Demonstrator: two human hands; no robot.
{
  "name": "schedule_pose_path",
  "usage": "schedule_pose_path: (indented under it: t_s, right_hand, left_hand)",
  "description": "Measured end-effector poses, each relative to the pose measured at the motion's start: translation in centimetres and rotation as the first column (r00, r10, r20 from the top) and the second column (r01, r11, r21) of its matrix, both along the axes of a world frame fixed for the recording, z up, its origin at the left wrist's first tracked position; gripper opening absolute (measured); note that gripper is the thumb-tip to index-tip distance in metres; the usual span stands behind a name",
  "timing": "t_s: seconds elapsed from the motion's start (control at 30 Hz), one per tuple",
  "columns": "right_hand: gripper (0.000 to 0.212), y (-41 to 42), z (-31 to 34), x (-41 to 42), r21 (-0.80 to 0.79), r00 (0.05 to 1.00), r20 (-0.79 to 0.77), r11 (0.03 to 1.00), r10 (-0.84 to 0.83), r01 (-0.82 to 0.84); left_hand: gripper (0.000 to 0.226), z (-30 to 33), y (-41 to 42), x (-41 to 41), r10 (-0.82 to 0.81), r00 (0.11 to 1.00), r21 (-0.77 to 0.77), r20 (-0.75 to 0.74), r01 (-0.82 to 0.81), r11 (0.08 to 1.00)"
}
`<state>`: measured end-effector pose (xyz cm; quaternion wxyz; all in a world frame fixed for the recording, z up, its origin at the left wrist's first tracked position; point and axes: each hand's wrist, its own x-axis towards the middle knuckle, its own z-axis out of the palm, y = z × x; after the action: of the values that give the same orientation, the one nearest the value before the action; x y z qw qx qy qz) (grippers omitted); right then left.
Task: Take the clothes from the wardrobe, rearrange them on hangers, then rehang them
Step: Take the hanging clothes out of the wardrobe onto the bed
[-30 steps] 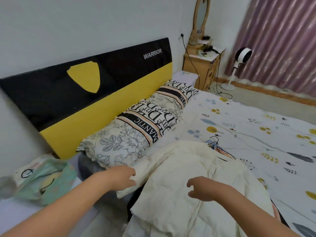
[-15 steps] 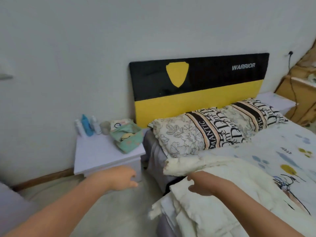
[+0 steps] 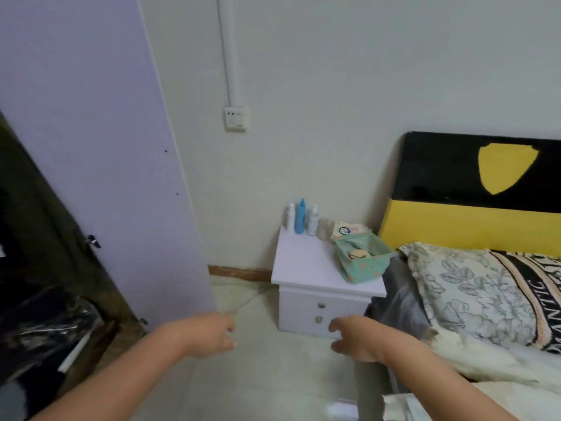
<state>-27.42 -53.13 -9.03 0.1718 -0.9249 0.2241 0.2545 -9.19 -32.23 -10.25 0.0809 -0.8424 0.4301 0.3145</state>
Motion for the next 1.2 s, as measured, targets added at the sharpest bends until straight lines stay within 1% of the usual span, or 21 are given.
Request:
schedule_pose_path:
  t_s: [0.13, 0.27, 0.4, 0.5, 0.6, 0.73, 0.87, 1.0, 1.1, 1.2]
  right_hand:
    - [0.050, 5.7, -0.6, 6.1, -0.004, 0.992, -0.024, 0.993, 0.120, -0.120]
    - [0.049, 11.1, -1.1, 11.6, 0.020, 0.976, -0.029, 0.976, 0.218, -0.217]
    - [0.050, 15.1, -0.9, 16.4, 0.048, 0.941, -0.066, 0.943, 0.332, -0.329]
    - [0.050, 17.2, -0.4, 20.8, 0.042, 0.911, -0.061, 0.913, 0.409, -0.407]
    - [0.049, 18.8, 0.3, 25.5, 0.019, 0.875, -0.034, 0.875, 0.483, -0.483]
    - [0.049, 21.2, 1.3, 32.3, 0.005, 0.820, -0.004, 0.820, 0.573, -0.573]
    - [0.048, 23.2, 2.7, 39.3, -0.014, 0.770, 0.019, 0.770, 0.638, -0.638]
    - [0.046, 25.7, 4.4, 45.1, -0.053, 0.731, 0.071, 0.734, 0.679, -0.677]
    - [0.042, 27.9, 5.7, 48.8, -0.089, 0.686, 0.144, 0.700, 0.713, -0.709]
    - [0.035, 30.5, 7.6, 52.5, -0.122, 0.636, 0.237, 0.672, 0.734, -0.730]
  left_hand:
    - [0.042, 0.5, 8.3, 4.3, 0.125, 0.992, 0.002, 0.026, -0.125, 0.992]
    - [0.037, 0.9, 16.2, 7.8, 0.261, 0.965, 0.021, 0.043, -0.262, 0.965]
    - [0.041, 0.9, 22.4, 10.6, 0.423, 0.906, 0.034, 0.014, -0.423, 0.905]
    - [0.044, 0.9, 26.1, 12.5, 0.531, 0.847, 0.013, -0.028, -0.531, 0.847]
    - [0.048, 1.2, 28.9, 14.4, 0.606, 0.794, -0.013, -0.044, -0.607, 0.794]
    - [0.043, 2.2, 31.6, 17.7, 0.699, 0.713, -0.051, -0.058, -0.701, 0.711]
    - [0.039, 3.3, 33.3, 21.5, 0.769, 0.638, -0.148, 0.036, -0.757, 0.636]
    - [0.038, 4.5, 34.2, 24.9, 0.816, 0.573, -0.234, 0.078, -0.785, 0.574]
    - [0.041, 5.2, 35.1, 27.5, 0.842, 0.538, -0.289, 0.042, -0.800, 0.525]
    - [0.045, 5.8, 36.4, 30.7, 0.854, 0.521, -0.365, 0.003, -0.794, 0.486]
